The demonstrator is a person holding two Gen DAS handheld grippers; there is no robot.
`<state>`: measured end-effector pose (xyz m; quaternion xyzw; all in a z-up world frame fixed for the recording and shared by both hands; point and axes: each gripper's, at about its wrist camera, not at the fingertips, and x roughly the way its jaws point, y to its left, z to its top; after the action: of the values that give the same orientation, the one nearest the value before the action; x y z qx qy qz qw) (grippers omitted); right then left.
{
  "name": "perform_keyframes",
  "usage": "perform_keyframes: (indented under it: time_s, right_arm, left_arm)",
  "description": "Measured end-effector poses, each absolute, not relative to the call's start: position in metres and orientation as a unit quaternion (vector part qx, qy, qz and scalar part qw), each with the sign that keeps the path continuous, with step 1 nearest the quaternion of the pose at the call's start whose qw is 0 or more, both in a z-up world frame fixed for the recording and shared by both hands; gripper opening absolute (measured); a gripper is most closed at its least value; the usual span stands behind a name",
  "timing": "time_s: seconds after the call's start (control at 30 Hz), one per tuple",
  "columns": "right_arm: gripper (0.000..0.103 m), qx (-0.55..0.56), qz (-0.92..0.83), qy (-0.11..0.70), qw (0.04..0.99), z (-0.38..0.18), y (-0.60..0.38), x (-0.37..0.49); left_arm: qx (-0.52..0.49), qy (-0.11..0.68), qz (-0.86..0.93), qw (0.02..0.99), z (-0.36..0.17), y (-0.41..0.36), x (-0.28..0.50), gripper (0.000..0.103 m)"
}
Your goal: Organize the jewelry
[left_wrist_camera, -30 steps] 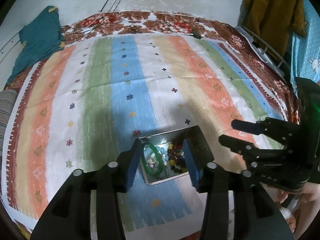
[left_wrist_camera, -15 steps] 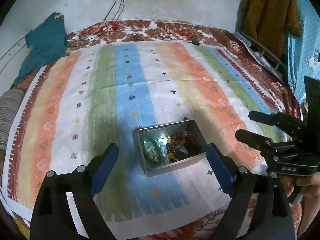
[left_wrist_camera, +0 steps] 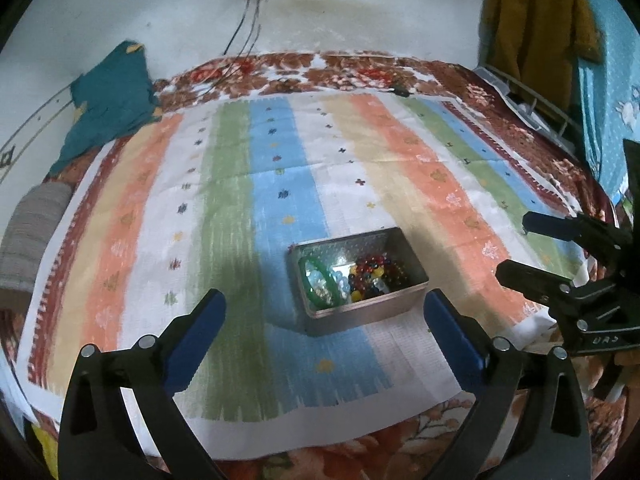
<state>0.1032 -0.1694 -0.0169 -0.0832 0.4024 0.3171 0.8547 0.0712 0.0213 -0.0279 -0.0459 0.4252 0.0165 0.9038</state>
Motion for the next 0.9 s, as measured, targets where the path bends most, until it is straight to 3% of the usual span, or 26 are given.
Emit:
perform_keyframes:
  time_s: [0.8, 0.9]
  right_arm:
    - [0.089, -0.078, 0.302, 0.371, 0.875, -0.008, -0.181, 0.078]
    - [0.092, -0.078, 0.304, 0.362, 0.877, -0.006, -0.181, 0.074]
  left_arm:
    - [-0.017, 0.366, 0.011, 0.931, -0.015, 0.004, 0.031, 0.097]
    - [-0.021, 0.361, 0.010, 0.932, -0.014, 0.005, 0.028, 0.097]
